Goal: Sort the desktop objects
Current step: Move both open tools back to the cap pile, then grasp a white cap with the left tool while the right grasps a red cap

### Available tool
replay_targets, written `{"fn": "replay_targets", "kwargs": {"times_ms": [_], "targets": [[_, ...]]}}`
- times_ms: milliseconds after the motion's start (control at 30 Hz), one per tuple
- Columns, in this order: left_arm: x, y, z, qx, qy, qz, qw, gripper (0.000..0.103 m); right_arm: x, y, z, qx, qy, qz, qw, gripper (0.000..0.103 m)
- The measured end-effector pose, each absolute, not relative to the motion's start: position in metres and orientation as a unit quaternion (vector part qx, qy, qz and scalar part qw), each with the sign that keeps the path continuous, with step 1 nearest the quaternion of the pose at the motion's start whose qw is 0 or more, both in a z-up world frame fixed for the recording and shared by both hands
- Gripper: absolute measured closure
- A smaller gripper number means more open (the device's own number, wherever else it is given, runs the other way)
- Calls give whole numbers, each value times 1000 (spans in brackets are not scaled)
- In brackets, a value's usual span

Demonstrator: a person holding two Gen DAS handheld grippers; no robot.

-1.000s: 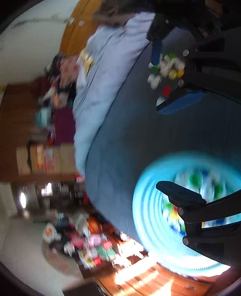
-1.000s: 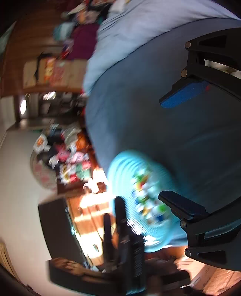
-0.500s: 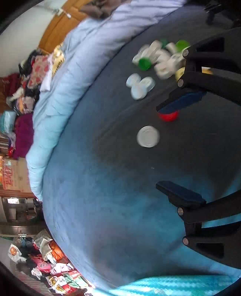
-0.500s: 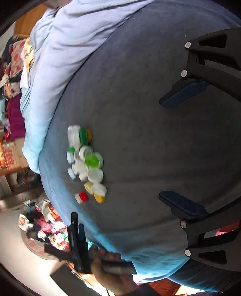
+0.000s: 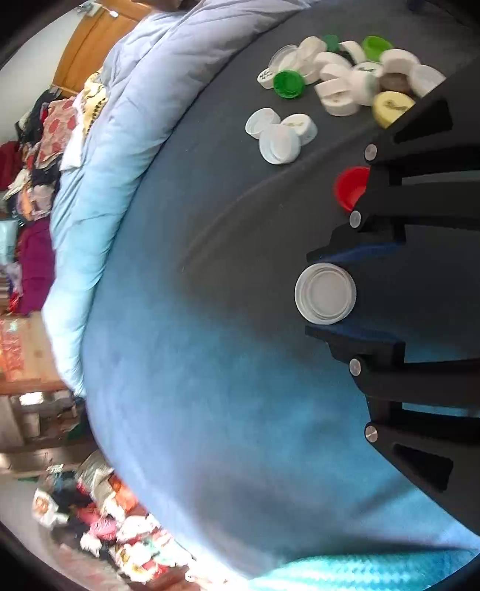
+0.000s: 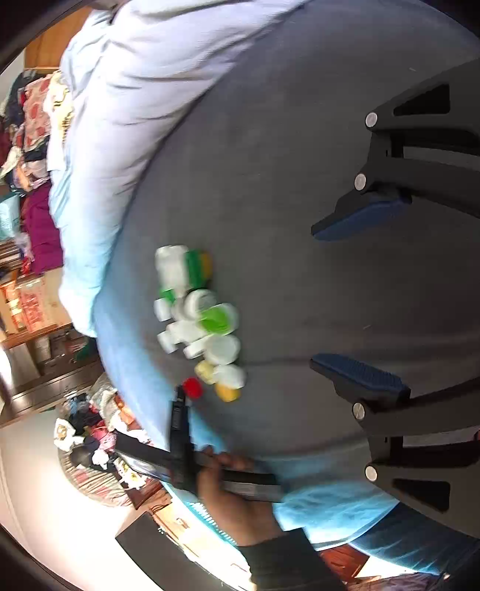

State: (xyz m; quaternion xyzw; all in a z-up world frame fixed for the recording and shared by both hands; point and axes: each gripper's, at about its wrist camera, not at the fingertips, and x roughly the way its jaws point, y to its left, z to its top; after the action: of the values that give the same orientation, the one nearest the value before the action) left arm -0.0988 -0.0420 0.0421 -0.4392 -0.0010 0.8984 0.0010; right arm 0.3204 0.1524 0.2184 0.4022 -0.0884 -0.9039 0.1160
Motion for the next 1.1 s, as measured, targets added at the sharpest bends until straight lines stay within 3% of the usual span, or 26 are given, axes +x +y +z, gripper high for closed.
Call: {"fn": "replay_targets", "kwargs": {"times_ms": [367, 633, 833, 1100], "targets": [[-48, -79, 36, -423, -29, 905, -37, 71, 185, 38, 249, 370, -10, -895, 250, 33], [-42, -77, 34, -422, -17, 905, -49, 71, 101, -24, 213, 448, 66, -864, 221, 34], [-38, -74, 29, -426, -18, 903, -51, 71, 101, -17, 197, 455, 67, -865, 199, 71], [-42, -73, 26, -429, -18, 902, -52, 70, 175, 9, 236, 403, 31, -889, 215, 71]]}}
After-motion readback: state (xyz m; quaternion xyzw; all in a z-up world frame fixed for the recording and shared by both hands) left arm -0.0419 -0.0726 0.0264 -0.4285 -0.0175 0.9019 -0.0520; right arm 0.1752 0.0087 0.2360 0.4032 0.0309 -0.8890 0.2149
